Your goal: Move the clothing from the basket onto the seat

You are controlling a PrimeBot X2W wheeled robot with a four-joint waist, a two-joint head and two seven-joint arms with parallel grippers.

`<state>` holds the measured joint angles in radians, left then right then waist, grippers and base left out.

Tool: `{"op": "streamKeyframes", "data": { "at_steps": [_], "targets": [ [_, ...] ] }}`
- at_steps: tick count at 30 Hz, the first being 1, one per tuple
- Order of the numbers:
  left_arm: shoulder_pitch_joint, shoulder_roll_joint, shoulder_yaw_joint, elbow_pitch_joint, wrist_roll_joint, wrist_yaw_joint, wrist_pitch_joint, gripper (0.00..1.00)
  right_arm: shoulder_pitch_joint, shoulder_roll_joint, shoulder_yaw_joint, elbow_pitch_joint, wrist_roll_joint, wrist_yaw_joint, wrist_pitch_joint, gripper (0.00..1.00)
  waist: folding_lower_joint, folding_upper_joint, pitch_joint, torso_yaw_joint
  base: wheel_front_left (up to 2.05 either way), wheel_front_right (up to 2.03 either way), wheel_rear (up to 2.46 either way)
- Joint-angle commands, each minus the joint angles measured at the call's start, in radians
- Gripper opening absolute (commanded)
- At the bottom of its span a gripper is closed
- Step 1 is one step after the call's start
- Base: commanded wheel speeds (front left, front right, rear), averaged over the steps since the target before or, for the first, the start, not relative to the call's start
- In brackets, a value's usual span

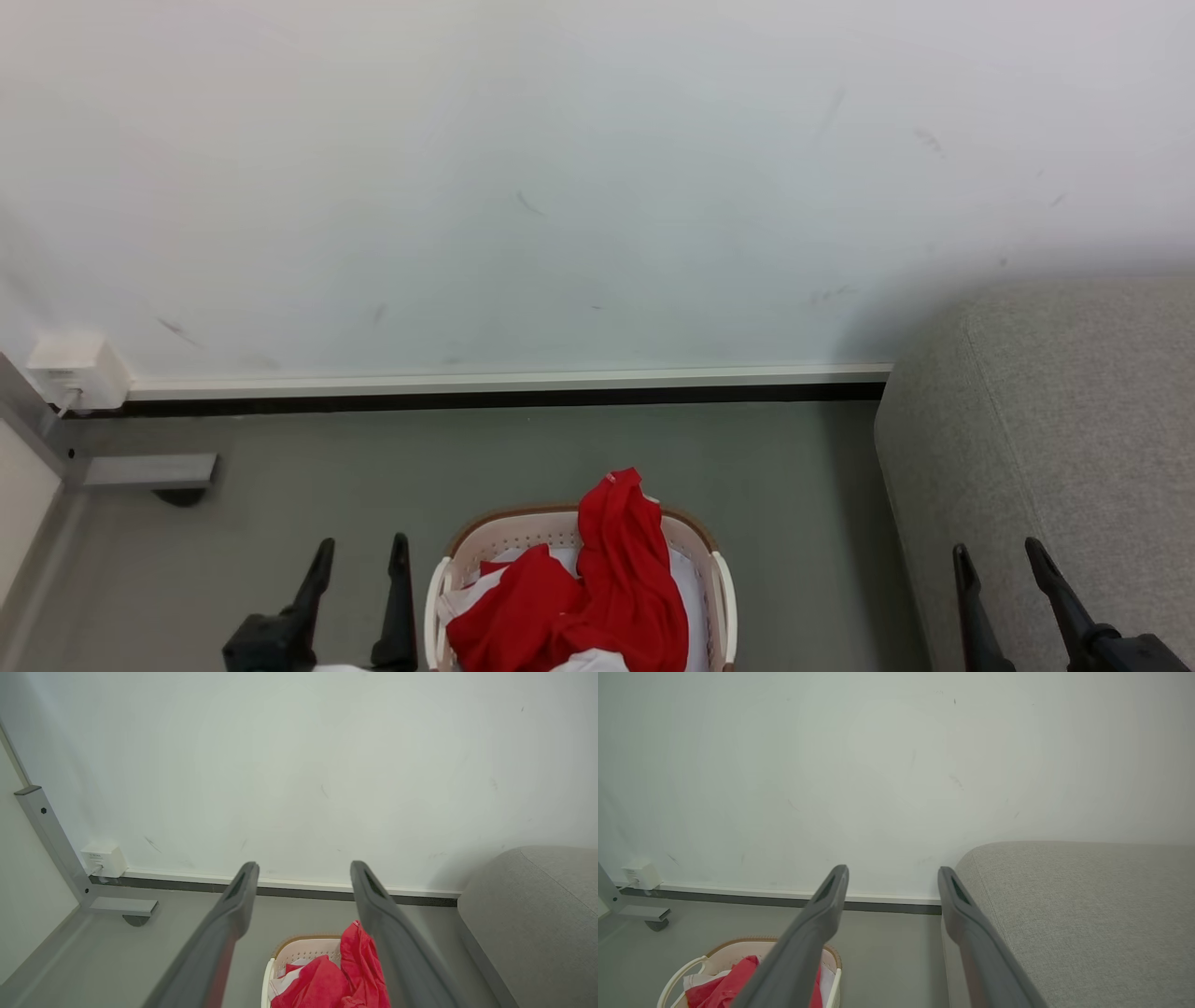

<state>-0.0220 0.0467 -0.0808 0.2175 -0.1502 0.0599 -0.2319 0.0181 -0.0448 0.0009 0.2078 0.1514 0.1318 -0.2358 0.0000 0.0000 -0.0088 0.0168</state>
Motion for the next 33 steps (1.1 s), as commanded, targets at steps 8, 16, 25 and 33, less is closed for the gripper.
{"op": "streamKeyframes", "data": {
  "at_steps": [8,16,25,33],
  "targets": [
    [0.01,0.007,-0.001,0.006,0.077,0.01,-0.026,1.0,0.009,-0.009,0.004,0.019,-0.062,-0.002,-0.022,1.0,0.0,0.0,-0.004,0.006,0.0,0.0,0.0],
    [0.009,0.007,-0.004,0.01,0.115,0.01,-0.033,1.0,0.012,-0.009,0.009,0.015,-0.09,-0.002,-0.031,1.0,0.0,0.0,0.003,0.002,0.0,0.0,0.0],
    [-0.002,0.007,-0.006,0.017,0.116,0.004,-0.033,1.0,0.009,-0.009,0.003,0.013,-0.07,-0.002,-0.031,1.0,0.0,0.0,0.024,-0.008,0.0,0.0,0.0],
    [-0.024,0.007,-0.012,0.018,0.122,-0.015,-0.033,1.0,-0.024,-0.008,0.009,-0.001,-0.055,-0.002,-0.031,1.0,0.0,0.0,0.079,-0.023,0.0,0.0,0.0]
  ]
}}
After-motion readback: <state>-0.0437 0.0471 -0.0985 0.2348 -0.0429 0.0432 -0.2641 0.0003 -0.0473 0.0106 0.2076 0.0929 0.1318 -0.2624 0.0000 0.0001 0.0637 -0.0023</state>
